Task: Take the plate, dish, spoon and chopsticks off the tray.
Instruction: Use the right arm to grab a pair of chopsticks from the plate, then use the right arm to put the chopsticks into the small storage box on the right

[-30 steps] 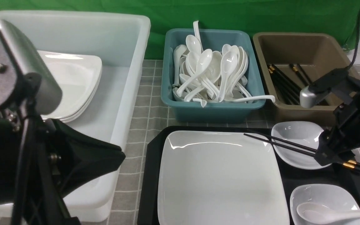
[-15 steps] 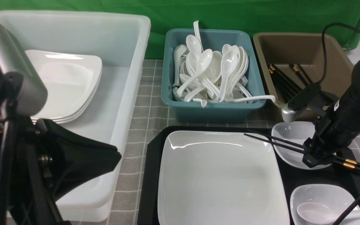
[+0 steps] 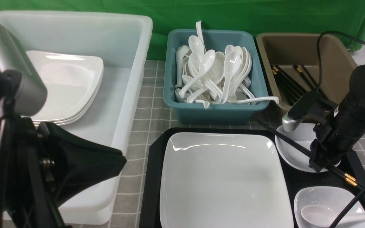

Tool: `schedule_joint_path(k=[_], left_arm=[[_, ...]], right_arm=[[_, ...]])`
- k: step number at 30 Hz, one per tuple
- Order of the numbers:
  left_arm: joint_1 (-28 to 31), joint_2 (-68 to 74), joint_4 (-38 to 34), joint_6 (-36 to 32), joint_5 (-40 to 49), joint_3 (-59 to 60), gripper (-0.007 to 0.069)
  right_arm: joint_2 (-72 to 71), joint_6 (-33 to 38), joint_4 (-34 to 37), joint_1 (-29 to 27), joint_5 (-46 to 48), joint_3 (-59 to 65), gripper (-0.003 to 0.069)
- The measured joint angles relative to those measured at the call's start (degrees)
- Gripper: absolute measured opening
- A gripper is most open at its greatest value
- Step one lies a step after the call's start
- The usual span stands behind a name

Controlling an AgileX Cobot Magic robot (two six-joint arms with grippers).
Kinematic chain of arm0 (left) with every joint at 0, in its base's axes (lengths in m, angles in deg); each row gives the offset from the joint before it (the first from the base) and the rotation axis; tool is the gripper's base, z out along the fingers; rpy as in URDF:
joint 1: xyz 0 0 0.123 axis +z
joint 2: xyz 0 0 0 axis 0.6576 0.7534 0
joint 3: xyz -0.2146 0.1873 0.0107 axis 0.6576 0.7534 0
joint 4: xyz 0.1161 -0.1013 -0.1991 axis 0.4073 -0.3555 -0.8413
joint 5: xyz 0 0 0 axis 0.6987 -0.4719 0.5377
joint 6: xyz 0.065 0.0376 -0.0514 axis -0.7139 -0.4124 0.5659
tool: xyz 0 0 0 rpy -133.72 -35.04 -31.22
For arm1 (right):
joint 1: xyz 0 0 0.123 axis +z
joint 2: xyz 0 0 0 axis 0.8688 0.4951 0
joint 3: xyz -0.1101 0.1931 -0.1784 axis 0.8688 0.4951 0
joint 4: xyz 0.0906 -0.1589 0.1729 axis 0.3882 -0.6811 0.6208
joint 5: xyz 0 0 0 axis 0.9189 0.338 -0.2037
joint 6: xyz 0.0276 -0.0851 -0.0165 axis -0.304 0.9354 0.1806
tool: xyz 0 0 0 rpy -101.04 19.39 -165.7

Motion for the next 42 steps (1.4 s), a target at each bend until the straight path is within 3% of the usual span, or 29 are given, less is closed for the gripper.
schedule_joint_path(k=[6, 12, 16, 17, 18, 23, 27, 31, 35, 37, 39, 42], left_arm=[[0.00, 0.00, 0.00, 0.00, -1.14, 0.00, 0.0004], [0.00, 0.00, -0.61, 0.06, -7.92, 0.00, 0.0004], [0.00, 0.00, -0.63, 0.06, -13.97, 0.00, 0.0004], [0.00, 0.00, -0.63, 0.06, -17.23, 0.00, 0.0004], [0.00, 0.00, -0.63, 0.06, -17.49, 0.00, 0.0004], [0.00, 0.00, -0.76, 0.06, -20.65, 0.00, 0.0004], [0.00, 0.00, -0.87, 0.06, -20.29, 0.00, 0.0004], [0.00, 0.00, -0.87, 0.06, -20.10, 0.00, 0.0004], [0.00, 0.00, -0.87, 0.00, -20.05, 0.00, 0.0004], [0.00, 0.00, -0.87, 0.00, -19.89, 0.00, 0.0004], [0.00, 0.00, -0.87, -0.17, -19.89, 0.00, 0.0004], [0.00, 0.00, -0.93, -1.41, -19.53, 0.00, 0.0004]], right_arm=[[-2.33, 3.20, 0.00, 0.39, 2.89, 0.00, 0.0152], [-12.68, 11.01, 1.93, 5.37, 7.40, 0.00, 0.0152], [-17.37, 5.53, 4.73, 6.51, -0.22, -0.18, 0.0152], [-18.18, -0.42, 5.73, 5.33, -6.13, -1.73, 0.0152], [-18.18, -1.14, 5.85, 5.15, -6.70, -1.95, 0.0152], [-11.25, -18.67, 13.54, -3.39, -19.88, -12.96, 0.0152], [-1.61, -21.25, 19.22, -6.68, -21.45, -22.75, 0.0152], [8.28, -22.89, 20.40, -7.14, -19.70, -31.61, 0.0152], [11.84, -24.04, 18.03, -7.14, -15.75, -34.32, 0.0221], [12.04, -25.02, 15.29, -7.25, -12.67, -34.65, 0.0348], [11.44, -26.83, 13.48, -7.53, -9.30, -34.91, 0.0417], [9.70, -27.49, 11.82, -7.82, -3.82, -34.91, 0.0424]])
